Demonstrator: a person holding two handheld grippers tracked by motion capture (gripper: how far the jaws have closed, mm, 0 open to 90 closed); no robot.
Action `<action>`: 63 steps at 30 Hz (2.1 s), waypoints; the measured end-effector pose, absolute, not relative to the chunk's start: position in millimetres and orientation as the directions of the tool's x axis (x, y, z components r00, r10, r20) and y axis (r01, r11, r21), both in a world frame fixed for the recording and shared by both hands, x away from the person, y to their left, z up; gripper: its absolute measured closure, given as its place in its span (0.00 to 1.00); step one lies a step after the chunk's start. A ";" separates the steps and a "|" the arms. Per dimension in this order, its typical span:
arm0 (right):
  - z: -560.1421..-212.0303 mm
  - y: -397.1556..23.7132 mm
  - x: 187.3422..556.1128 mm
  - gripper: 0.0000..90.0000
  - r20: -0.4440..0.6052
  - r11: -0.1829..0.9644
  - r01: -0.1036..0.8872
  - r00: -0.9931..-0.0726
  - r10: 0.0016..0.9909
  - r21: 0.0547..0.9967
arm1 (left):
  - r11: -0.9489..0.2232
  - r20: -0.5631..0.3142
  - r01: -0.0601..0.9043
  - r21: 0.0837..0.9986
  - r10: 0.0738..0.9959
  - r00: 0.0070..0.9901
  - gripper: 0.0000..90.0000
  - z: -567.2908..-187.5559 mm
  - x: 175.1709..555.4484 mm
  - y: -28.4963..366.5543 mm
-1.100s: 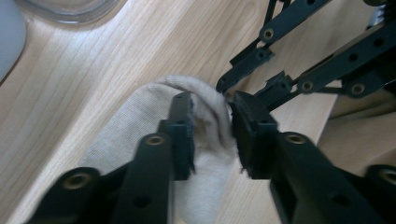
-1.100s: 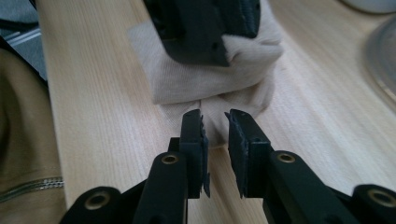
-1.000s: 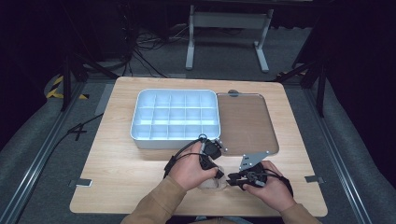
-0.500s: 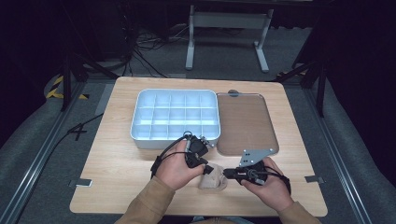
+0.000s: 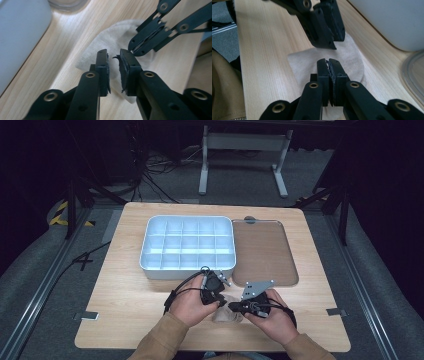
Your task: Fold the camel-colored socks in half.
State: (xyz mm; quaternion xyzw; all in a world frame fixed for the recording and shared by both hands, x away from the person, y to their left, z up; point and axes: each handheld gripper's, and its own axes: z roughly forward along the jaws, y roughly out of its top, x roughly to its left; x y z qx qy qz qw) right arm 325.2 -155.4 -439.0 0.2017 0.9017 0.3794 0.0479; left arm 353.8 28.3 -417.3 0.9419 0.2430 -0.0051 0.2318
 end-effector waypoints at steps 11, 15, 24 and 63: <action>-445.8 -163.4 322.7 0.93 0.068 0.645 0.344 -0.909 0.412 0.682 | -0.820 -0.154 0.463 0.335 0.437 0.886 0.88 -428.0 354.2 26.2; -447.2 -166.2 322.4 0.91 0.072 0.646 0.352 -0.906 0.417 0.677 | -0.828 -0.150 0.457 0.323 0.432 0.889 0.84 -431.0 354.2 25.8; -455.8 -170.7 322.9 0.78 0.079 0.681 0.350 -0.915 0.396 0.643 | -0.845 -0.156 0.450 0.288 0.422 0.893 0.75 -436.8 353.2 24.6; -430.5 -184.5 323.4 0.66 0.053 0.599 0.319 -0.907 0.418 0.735 | -0.774 -0.145 0.465 0.429 0.449 0.882 0.57 -393.6 343.2 64.1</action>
